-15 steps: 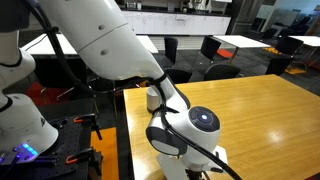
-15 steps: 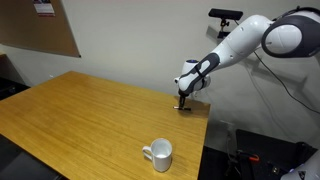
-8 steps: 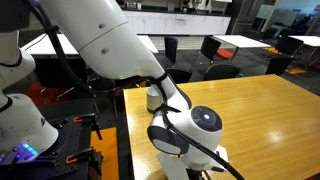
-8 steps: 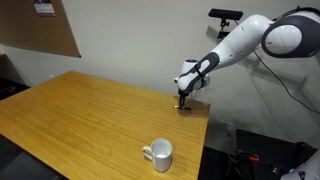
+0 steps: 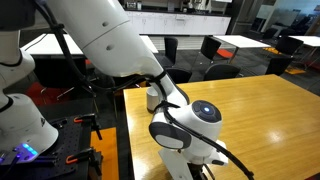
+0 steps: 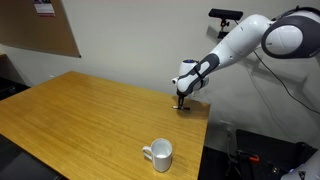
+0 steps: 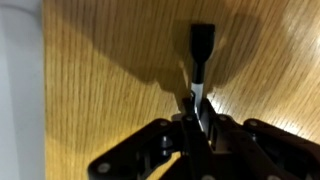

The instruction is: Put the marker inside the mug cup

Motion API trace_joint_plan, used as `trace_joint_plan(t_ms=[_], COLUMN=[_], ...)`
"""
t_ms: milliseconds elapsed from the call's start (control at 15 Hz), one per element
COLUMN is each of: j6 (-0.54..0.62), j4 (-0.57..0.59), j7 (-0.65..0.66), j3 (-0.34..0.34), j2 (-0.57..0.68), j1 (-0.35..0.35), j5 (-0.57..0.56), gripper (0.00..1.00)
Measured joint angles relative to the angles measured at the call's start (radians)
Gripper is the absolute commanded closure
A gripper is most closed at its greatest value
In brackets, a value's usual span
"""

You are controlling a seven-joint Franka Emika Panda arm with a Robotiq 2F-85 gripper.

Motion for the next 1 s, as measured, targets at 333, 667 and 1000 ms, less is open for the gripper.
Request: trace_joint_plan(t_ms=[333, 667, 1000], j6=[-0.012, -0.067, -0.121], j4=[0.002, 0.015, 0.040], j7=[0.098, 0.107, 0.105], j3=[-0.029, -0.024, -0.001], j2=[-0.021, -0.053, -0.081], j1=[0.064, 0.090, 0.095], j5=[-0.099, -0.124, -0.124], gripper=[0.97, 0.97, 0.97])
